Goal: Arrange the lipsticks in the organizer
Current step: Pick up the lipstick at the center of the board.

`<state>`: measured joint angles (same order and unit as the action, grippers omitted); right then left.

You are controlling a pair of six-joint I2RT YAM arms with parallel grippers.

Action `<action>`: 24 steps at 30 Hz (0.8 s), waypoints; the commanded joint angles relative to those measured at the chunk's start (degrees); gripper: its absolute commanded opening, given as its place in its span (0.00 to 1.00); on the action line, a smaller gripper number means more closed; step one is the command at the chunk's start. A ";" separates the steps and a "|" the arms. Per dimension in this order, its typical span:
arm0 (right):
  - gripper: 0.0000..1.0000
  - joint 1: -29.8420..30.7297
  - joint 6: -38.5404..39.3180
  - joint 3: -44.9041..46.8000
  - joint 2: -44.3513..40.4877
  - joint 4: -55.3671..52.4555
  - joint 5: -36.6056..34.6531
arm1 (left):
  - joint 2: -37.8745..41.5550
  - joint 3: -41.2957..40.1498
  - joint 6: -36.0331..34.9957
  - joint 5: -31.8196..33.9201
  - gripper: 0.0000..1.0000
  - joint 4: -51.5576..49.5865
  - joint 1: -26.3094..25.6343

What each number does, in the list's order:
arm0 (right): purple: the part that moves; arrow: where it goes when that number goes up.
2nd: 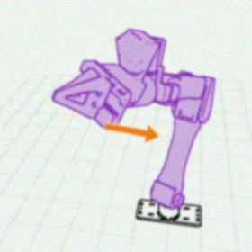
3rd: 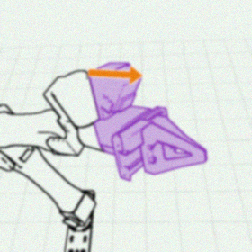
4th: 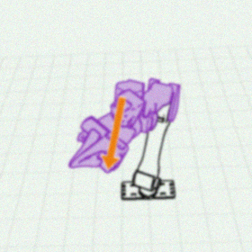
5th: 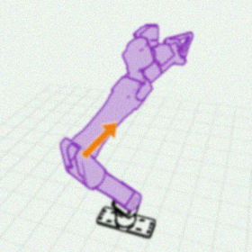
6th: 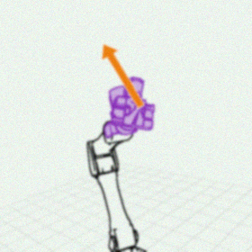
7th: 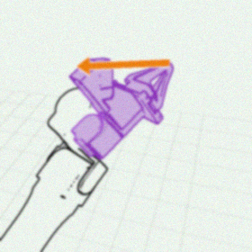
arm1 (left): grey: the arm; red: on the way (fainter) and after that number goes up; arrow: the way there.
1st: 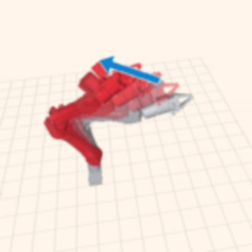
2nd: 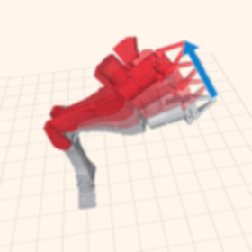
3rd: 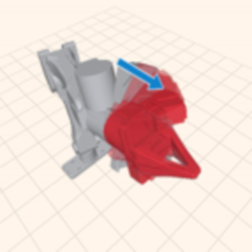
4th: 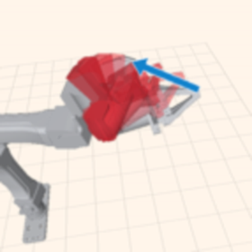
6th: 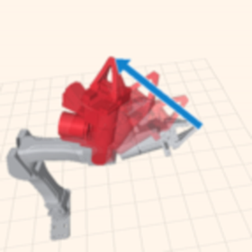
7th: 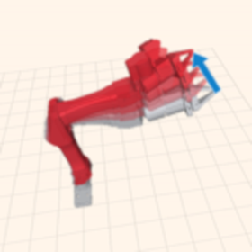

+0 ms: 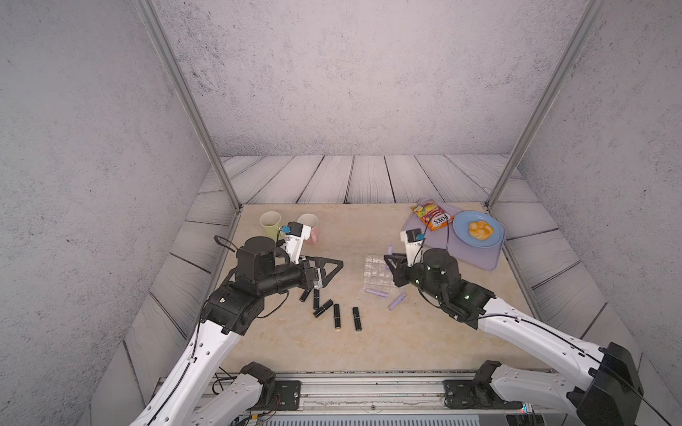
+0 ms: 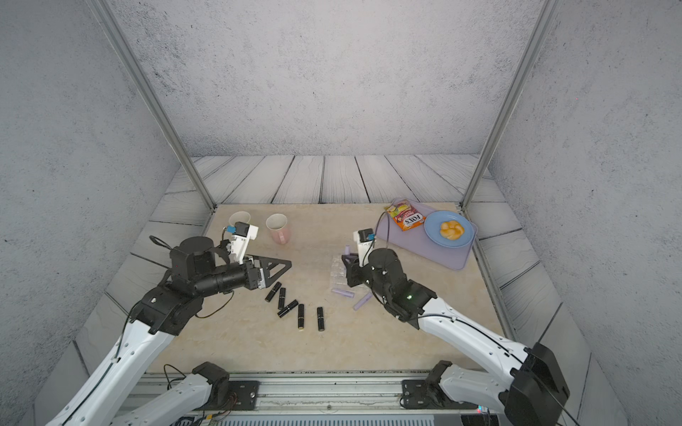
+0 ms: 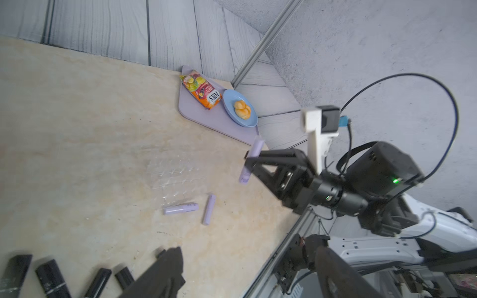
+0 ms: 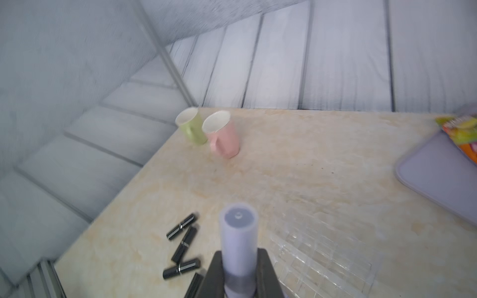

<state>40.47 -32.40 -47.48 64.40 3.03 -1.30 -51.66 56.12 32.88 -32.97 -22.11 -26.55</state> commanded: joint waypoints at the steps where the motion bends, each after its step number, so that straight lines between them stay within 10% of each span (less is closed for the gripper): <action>1: 0.00 -2.05 -21.75 -1.27 -0.64 2.08 9.13 | -4.54 -4.54 -0.01 4.23 0.79 11.69 -4.97; 9: 0.00 -2.41 -27.58 -2.23 2.01 7.22 17.06 | -17.30 0.17 1.09 -3.59 0.79 12.50 -10.54; 24: 0.00 -2.24 -26.96 -2.01 4.08 10.79 22.75 | -28.78 6.75 1.79 -10.63 0.26 15.57 -10.63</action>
<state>38.06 -59.37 -49.06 68.69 11.55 19.64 -78.89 61.01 35.48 -41.85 -7.20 -36.88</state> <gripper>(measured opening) 0.184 0.268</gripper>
